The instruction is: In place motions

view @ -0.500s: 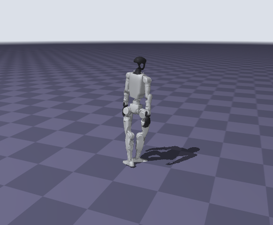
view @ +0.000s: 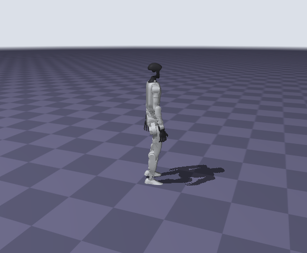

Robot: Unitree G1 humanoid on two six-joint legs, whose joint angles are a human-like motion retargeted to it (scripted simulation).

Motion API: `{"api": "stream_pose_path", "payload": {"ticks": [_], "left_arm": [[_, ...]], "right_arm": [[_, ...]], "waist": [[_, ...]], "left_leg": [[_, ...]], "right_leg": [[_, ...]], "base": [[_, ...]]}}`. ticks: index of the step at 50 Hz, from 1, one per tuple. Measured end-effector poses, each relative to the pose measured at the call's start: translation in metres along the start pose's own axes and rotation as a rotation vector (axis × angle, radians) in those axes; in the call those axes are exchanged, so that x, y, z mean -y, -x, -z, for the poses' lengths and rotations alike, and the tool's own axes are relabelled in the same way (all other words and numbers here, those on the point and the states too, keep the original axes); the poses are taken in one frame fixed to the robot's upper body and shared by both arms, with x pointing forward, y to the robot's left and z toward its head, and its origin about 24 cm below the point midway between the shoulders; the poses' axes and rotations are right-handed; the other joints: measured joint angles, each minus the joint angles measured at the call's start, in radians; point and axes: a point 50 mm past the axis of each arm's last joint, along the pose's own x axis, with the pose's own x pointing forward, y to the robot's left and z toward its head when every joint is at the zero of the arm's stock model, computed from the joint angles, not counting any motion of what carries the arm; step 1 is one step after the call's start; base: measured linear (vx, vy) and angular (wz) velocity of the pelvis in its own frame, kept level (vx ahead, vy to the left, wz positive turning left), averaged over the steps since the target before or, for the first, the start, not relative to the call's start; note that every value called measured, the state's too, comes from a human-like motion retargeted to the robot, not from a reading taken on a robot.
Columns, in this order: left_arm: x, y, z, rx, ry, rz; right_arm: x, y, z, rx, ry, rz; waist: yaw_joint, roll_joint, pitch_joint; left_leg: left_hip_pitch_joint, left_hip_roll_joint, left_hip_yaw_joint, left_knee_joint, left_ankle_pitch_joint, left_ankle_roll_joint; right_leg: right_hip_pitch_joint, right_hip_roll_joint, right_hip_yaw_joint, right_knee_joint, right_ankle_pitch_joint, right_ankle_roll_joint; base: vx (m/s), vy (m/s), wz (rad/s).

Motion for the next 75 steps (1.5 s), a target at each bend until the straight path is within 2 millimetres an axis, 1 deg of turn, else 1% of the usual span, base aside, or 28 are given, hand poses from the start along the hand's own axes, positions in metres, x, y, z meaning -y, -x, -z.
{"api": "stream_pose_path", "payload": {"ticks": [2, 3, 4, 5, 8, 11, 13, 15, 17, 18, 20, 22, 26, 28, 30, 34, 39, 42, 45, 50, 55, 57, 58, 60, 62, 65, 70, 75], "left_arm": [[0.0, 0.0, -0.002, 0.0, -0.026, 0.012], [0.0, 0.0, 0.0, -0.004, -0.039, 0.015], [0.0, 0.0, 0.002, -0.01, -0.046, 0.022], [0.0, 0.0, 0.004, -0.016, -0.05, 0.031], [0.001, 0.0, 0.004, -0.03, -0.061, 0.065], [-0.002, 0.0, 0.0, -0.021, -0.075, 0.075], [-0.003, 0.0, 0.003, -0.025, -0.09, 0.08], [-0.004, 0.001, 0.009, -0.044, -0.098, 0.087], [-0.005, 0.001, 0.014, -0.065, -0.094, 0.081], [-0.008, 0.001, 0.014, -0.072, -0.093, 0.07], [-0.014, 0.001, 0.007, -0.072, -0.092, 0.038], [-0.018, 0.001, 0.003, -0.07, -0.097, 0.015], [-0.019, 0.002, 0.013, -0.096, -0.093, -0.001], [-0.017, 0.002, 0.018, -0.113, -0.087, 0.004], [-0.017, 0.002, 0.021, -0.127, -0.088, 0.011], [-0.021, 0.003, 0.02, -0.136, -0.109, 0.012], [-0.025, 0.003, 0.019, -0.145, -0.14, 0.007], [-0.025, 0.003, 0.019, -0.151, -0.149, 0.008], [-0.025, 0.003, 0.019, -0.142, -0.148, 0.01], [-0.026, 0.003, 0.015, -0.13, -0.137, 0.011], [-0.028, 0.003, 0.008, -0.112, -0.13, -0.002], [-0.03, 0.002, 0.004, -0.099, -0.136, -0.011], [-0.03, 0.002, 0.001, -0.093, -0.139, -0.014], [-0.03, 0.002, -0.002, -0.082, -0.144, -0.018], [-0.03, 0.002, -0.005, -0.074, -0.145, -0.017], [-0.027, 0.002, -0.01, -0.058, -0.15, -0.012], [-0.023, 0.001, -0.021, 0.016, -0.201, -0.034], [-0.016, 0.001, -0.017, 0.026, -0.257, -0.031]], "right_arm": [[0.0, 0.0, 0.004, -0.007, -0.05, -0.005], [-0.001, 0.001, 0.009, -0.021, -0.065, -0.008], [-0.001, 0.001, 0.014, -0.042, -0.071, -0.012], [-0.002, 0.002, 0.02, -0.065, -0.072, -0.019], [-0.009, 0.004, 0.04, -0.167, -0.103, -0.026], [-0.012, 0.01, 0.063, -0.263, -0.175, -0.025], [-0.017, 0.015, 0.082, -0.334, -0.206, -0.041], [-0.024, 0.022, 0.1, -0.401, -0.218, -0.049], [-0.029, 0.026, 0.111, -0.437, -0.224, -0.044], [-0.031, 0.026, 0.113, -0.442, -0.229, -0.042], [-0.033, 0.025, 0.111, -0.431, -0.231, -0.048], [-0.034, 0.024, 0.107, -0.418, -0.204, -0.063], [-0.035, 0.023, 0.106, -0.41, -0.113, -0.08], [-0.033, 0.021, 0.102, -0.392, -0.074, -0.078], [-0.029, 0.017, 0.092, -0.351, -0.038, -0.067], [-0.019, 0.007, 0.057, -0.218, 0.045, -0.049], [-0.011, 0.001, 0.016, -0.064, 0.141, -0.025], [-0.009, 0.0, 0.005, -0.03, 0.179, -0.015], [-0.009, 0.0, 0.003, -0.025, 0.187, -0.016], [-0.011, 0.0, 0.009, -0.047, 0.152, -0.021], [-0.01, 0.003, 0.036, -0.158, 0.092, -0.013], [-0.009, 0.006, 0.051, -0.225, 0.053, -0.006], [-0.009, 0.008, 0.059, -0.26, 0.027, -0.003], [-0.01, 0.013, 0.075, -0.331, -0.029, 0.002], [-0.014, 0.018, 0.091, -0.394, -0.091, 0.002], [-0.021, 0.025, 0.108, -0.456, -0.179, -0.009], [-0.027, 0.029, 0.119, -0.458, -0.214, -0.008], [-0.029, 0.026, 0.113, -0.433, -0.167, -0.006]], "waist": [[0.014, 0.018, 0.005], [0.0, 0.016, -0.002], [-0.022, 0.018, -0.013], [-0.048, 0.022, -0.026], [-0.096, 0.03, -0.038], [-0.059, 0.043, -0.036], [-0.053, 0.055, -0.062], [-0.065, 0.071, -0.109], [-0.074, 0.075, -0.128], [-0.081, 0.073, -0.121], [-0.091, 0.067, -0.085], [-0.105, 0.066, -0.07], [-0.123, 0.068, -0.092], [-0.115, 0.066, -0.101], [-0.106, 0.061, -0.096], [-0.122, 0.051, -0.064], [-0.165, 0.049, -0.038], [-0.161, 0.047, -0.04], [-0.152, 0.047, -0.045], [-0.157, 0.051, -0.05], [-0.15, 0.061, -0.068], [-0.148, 0.061, -0.078], [-0.146, 0.057, -0.081], [-0.15, 0.045, -0.082], [-0.151, 0.043, -0.084], [-0.161, 0.052, -0.086], [-0.166, 0.054, -0.09], [-0.172, 0.052, -0.105]], "left_leg": [[0.022, -0.034, -0.117, -0.097, 0.059, -0.023], [0.04, -0.041, -0.126, -0.109, 0.03, -0.022], [0.069, -0.006, -0.019, -0.119, 0.02, -0.032], [0.102, 0.051, 0.147, -0.129, 0.019, -0.046], [0.158, 0.001, 0.098, -0.211, 0.018, -0.017], [0.223, -0.035, 0.132, -0.285, 0.009, 0.004], [0.24, -0.043, 0.139, -0.309, -0.002, 0.005], [0.234, -0.039, 0.146, -0.316, -0.015, 0.003], [0.226, -0.043, 0.147, -0.311, -0.023, 0.007], [0.231, -0.046, 0.145, -0.309, -0.027, 0.007], [0.251, -0.05, 0.148, -0.308, -0.034, 0.005], [0.263, -0.054, 0.157, -0.313, -0.043, 0.006], [0.256, -0.054, 0.189, -0.32, -0.058, 0.013], [0.246, -0.053, 0.214, -0.322, -0.064, 0.014], [0.242, -0.051, 0.244, -0.326, -0.072, 0.015], [0.233, -0.038, 0.312, -0.338, -0.087, 0.012], [0.216, -0.004, 0.406, -0.351, -0.103, 0.0], [0.212, 0.016, 0.481, -0.357, -0.117, -0.011], [0.214, 0.034, 0.558, -0.36, -0.134, -0.026], [0.224, 0.067, 0.683, -0.354, -0.158, -0.061], [0.233, 0.084, 0.788, -0.344, -0.168, -0.1], [0.241, 0.081, 0.819, -0.341, -0.169, -0.116], [0.247, 0.075, 0.831, -0.34, -0.167, -0.123], [0.263, 0.062, 0.839, -0.334, -0.161, -0.136], [0.278, 0.064, 0.846, -0.326, -0.148, -0.145], [0.292, 0.082, 0.842, -0.311, -0.12, -0.15], [0.338, 0.094, 0.884, -0.297, -0.081, -0.17], [0.39, 0.116, 0.92, -0.242, -0.01, -0.177]], "right_leg": [[0.016, 0.024, 0.025, 0.003, 0.001, 0.001], [0.023, 0.018, 0.026, 0.006, 0.001, 0.005], [0.027, 0.016, 0.024, 0.009, 0.0, 0.008], [0.028, 0.014, 0.019, 0.013, -0.001, 0.012], [0.057, 0.009, 0.009, 0.008, 0.0, 0.018], [0.078, 0.021, 0.065, 0.01, -0.002, 0.02], [0.078, 0.025, 0.083, 0.015, -0.008, 0.03], [0.066, 0.028, 0.079, 0.018, -0.015, 0.041], [0.066, 0.031, 0.074, 0.018, -0.018, 0.042], [0.072, 0.028, 0.072, 0.021, -0.018, 0.044], [0.087, 0.02, 0.076, 0.031, -0.019, 0.05], [0.09, 0.017, 0.079, 0.04, -0.023, 0.054], [0.063, 0.016, 0.093, 0.057, -0.023, 0.065], [0.039, 0.017, 0.104, 0.069, -0.013, 0.069], [0.018, 0.019, 0.122, 0.08, -0.004, 0.071], [-0.022, 0.037, 0.144, 0.102, -0.034, 0.063], [-0.044, 0.017, 0.024, 0.076, -0.079, 0.035], [-0.054, 0.007, -0.05, 0.054, -0.106, 0.03], [-0.055, -0.007, -0.145, 0.036, -0.137, 0.029], [-0.015, -0.049, -0.404, 0.014, -0.204, 0.058], [0.052, -0.08, -0.702, 0.005, -0.244, 0.122], [0.07, -0.088, -0.786, -0.003, -0.209, 0.14], [0.075, -0.093, -0.808, -0.013, -0.168, 0.149], [0.073, -0.102, -0.801, -0.039, -0.043, 0.138], [0.059, -0.085, -0.722, -0.056, -0.045, 0.114], [0.069, -0.068, -0.717, -0.08, -0.036, 0.111], [0.081, -0.031, -0.644, -0.126, -0.038, 0.11], [0.074, -0.018, -0.531, -0.132, -0.049, 0.101]], "base": [[0.27, 0.13, -0.99], [0.33, 0.16, -0.34], [0.35, 0.16, 0.01], [0.3, 0.17, 0.04], [0.19, 0.16, -0.22], [0.18, 0.16, -0.95], [0.32, 0.16, -0.31], [0.32, 0.1, -0.04], [0.19, 0.07, 0.02], [0.05, 0.06, -0.03], [-0.05, 0.06, -0.12], [-0.01, 0.07, -0.18], [0.08, 0.03, -0.26], [0.03, -0.01, -0.5], [-0.06, -0.06, -0.64], [-0.18, -0.15, -0.82], [-0.3, -0.18, -1.1], [-0.21, -0.17, -1.66], [-0.17, -0.19, -1.82], [-0.18, -0.17, -1.82], [-0.13, -0.17, -1.72], [-0.07, -0.21, -1.4], [-0.02, -0.18, -1.14], [0.02, -0.16, -0.85], [0.04, -0.24, -0.62], [0.02, -0.26, -0.36], [0.01, -0.26, -0.63], [0.07, -0.26, -0.86]]}}
